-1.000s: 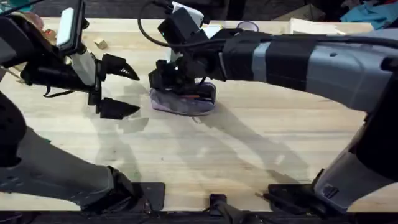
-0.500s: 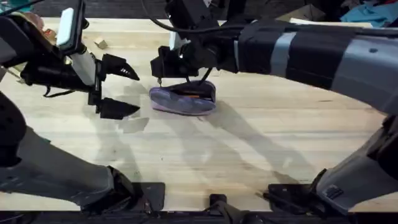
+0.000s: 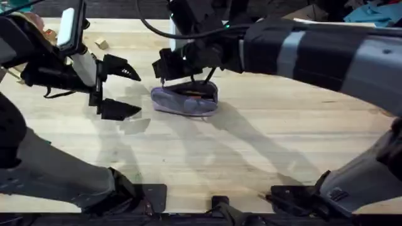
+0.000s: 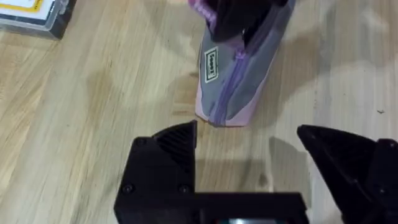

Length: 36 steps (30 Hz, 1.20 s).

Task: Unzip the bag, pick up the pens from the table one at a time and place them inside, then zip the bag closed.

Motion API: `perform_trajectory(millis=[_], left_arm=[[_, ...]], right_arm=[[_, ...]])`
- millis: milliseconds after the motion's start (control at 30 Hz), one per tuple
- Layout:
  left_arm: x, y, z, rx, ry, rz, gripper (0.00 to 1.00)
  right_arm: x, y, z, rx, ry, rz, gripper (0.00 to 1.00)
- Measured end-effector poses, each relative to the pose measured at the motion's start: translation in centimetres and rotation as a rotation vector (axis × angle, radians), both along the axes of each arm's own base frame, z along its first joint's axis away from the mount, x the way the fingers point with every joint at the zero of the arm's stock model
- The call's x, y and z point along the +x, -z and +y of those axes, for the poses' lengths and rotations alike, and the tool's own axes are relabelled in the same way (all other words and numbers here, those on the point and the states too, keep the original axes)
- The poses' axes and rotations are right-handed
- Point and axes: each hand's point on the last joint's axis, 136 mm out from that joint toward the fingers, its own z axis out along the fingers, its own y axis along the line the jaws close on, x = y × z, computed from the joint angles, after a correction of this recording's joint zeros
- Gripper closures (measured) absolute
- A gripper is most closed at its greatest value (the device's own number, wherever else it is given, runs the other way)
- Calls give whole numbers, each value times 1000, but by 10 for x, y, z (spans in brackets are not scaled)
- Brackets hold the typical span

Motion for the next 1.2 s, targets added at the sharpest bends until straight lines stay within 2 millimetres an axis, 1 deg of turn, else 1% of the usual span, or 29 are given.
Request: perform_trajectory(millis=[100, 167, 300, 333, 467, 767, 833, 1000, 1200], left_arm=[[1, -1, -1, -7, -3, -4, 8], [2, -2, -1, -13, -6, -7, 8], [3, -3, -2, -23, -10, -13, 8], [3, -4, -2, -25, -10, -14, 8], [3, -6, -4, -39, -15, -14, 8], [5, -13, -9, -84, -29, -21, 8], [6, -13, -15, -90, -11, -20, 8], [9, -2, -29, -115, 36, 3, 8], [12, 11, -43, -130, 85, 27, 8]], right_arm=[[-1, -12, -5, -26, -46, -70, 969], [-3, -17, -8, -53, -84, -111, 969], [-7, -13, -12, -111, -155, -162, 969], [-8, -12, -13, -139, -201, -196, 969], [-9, -10, -15, -174, -263, -241, 969], [-11, -10, -16, -203, -317, -279, 969], [-11, -10, -16, -204, -320, -282, 969], [-12, -13, -16, -201, -321, -287, 969], [-18, -27, -15, -187, -329, -309, 969]])
